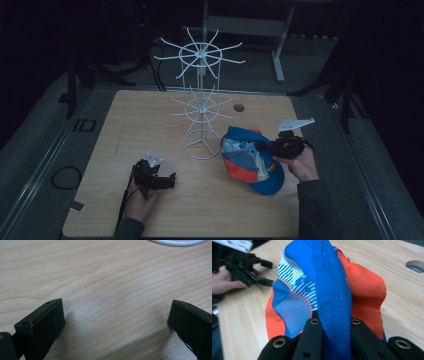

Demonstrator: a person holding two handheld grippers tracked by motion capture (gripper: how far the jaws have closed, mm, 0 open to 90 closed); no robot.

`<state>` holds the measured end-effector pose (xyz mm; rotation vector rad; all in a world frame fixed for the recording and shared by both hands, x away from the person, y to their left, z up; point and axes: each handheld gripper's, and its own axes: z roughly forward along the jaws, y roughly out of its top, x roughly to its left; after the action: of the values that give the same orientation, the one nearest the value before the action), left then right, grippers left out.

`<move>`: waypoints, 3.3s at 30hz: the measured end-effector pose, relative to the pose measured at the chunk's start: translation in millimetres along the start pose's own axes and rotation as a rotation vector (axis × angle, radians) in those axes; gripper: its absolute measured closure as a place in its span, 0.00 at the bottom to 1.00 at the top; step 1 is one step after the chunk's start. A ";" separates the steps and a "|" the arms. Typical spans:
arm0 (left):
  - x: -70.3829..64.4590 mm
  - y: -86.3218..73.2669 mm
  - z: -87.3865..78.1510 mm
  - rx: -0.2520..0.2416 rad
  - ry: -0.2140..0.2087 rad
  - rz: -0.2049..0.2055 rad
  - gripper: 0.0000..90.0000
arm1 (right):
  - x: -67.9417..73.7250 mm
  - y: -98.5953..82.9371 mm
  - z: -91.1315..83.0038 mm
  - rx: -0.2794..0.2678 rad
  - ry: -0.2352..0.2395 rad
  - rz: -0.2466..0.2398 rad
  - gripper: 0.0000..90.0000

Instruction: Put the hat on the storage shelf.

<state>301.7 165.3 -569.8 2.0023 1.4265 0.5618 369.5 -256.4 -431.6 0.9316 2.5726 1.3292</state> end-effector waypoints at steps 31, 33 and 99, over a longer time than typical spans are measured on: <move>-0.2 0.1 -0.1 0.001 0.000 0.001 0.02 | 25.8 12.9 -31.4 -0.108 0.040 -0.047 0.98; -0.3 0.1 -0.1 0.001 0.000 0.001 0.02 | 28.9 14.8 -33.1 -0.115 0.042 -0.053 0.98; -0.5 0.1 0.0 0.001 0.001 0.003 0.02 | 30.7 58.2 -79.0 -0.378 0.029 0.000 0.98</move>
<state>301.6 164.9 -569.7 2.0055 1.4241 0.5634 344.6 -269.9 -332.7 0.8445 2.2190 1.7549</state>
